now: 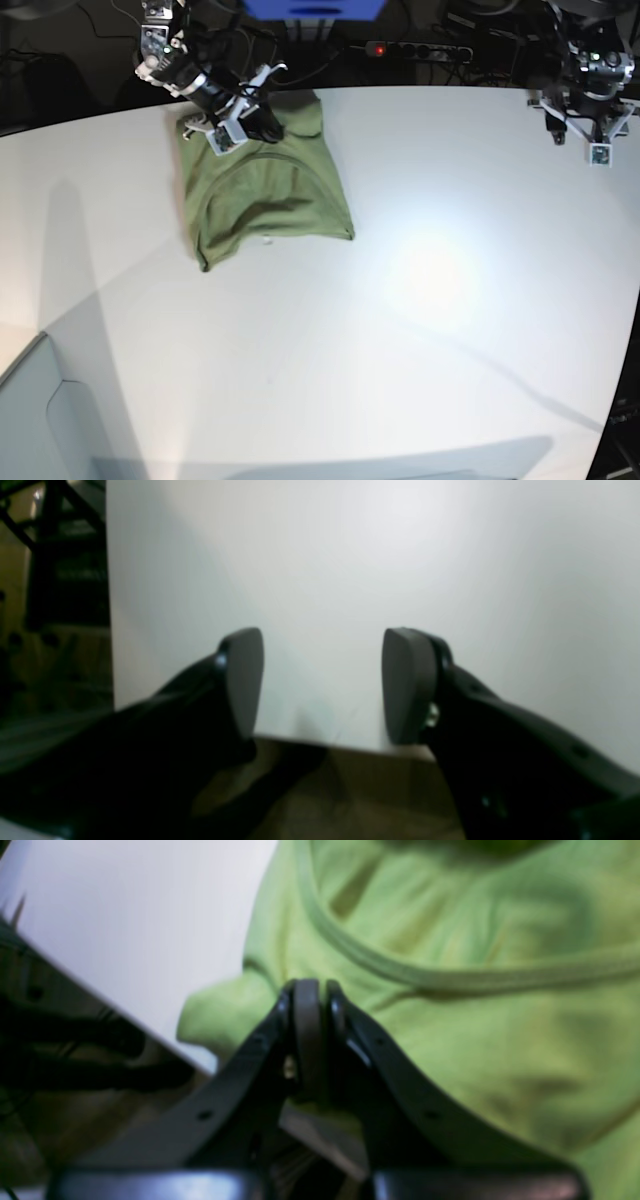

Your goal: Fold the T-shirt properly

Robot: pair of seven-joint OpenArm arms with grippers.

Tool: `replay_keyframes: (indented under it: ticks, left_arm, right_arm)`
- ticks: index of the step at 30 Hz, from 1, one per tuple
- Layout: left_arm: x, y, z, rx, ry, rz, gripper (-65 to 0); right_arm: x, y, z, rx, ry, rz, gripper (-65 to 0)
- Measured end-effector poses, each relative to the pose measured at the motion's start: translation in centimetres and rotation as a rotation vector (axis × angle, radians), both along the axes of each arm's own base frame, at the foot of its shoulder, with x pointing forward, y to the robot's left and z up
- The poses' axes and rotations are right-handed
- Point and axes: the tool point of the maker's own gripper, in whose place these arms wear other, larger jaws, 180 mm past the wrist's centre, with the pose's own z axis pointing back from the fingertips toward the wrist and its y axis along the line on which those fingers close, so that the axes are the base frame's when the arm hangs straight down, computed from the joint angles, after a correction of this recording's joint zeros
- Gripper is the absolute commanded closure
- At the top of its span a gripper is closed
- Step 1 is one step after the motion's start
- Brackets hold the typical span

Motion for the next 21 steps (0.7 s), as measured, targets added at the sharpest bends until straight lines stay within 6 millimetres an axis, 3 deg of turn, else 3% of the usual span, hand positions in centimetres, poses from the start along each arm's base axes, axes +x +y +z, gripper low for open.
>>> replay_keyframes:
  ticks: [5,9,11,15,21]
  left_arm:
    - [-0.7,0.1,0.1,-0.027,-0.01,0.016,-35.8]
    - [-1.5,-0.3,-0.5,-0.043,0.006,0.026,-35.8]
    - [-2.0,-0.6,-0.9,-0.053,0.017,0.032,-35.8]
    - [-2.3,-1.4,-0.5,-0.052,0.008,0.033,-35.8]
    - [-3.0,-2.6,-0.1,-0.054,0.007,0.024,-35.8]
  right_arm:
    - [-1.5,1.4,-0.7,0.068,0.018,0.014,-0.1]
    - [-2.1,0.8,0.3,0.053,-0.013,0.007,-0.1]
    - [-1.1,-0.4,2.2,0.024,-0.073,-0.011,-0.1]
    - [1.4,-4.7,5.4,-0.055,-0.202,-0.1,-0.1]
    - [1.5,-9.6,4.8,-0.154,-0.189,-0.206,-0.1]
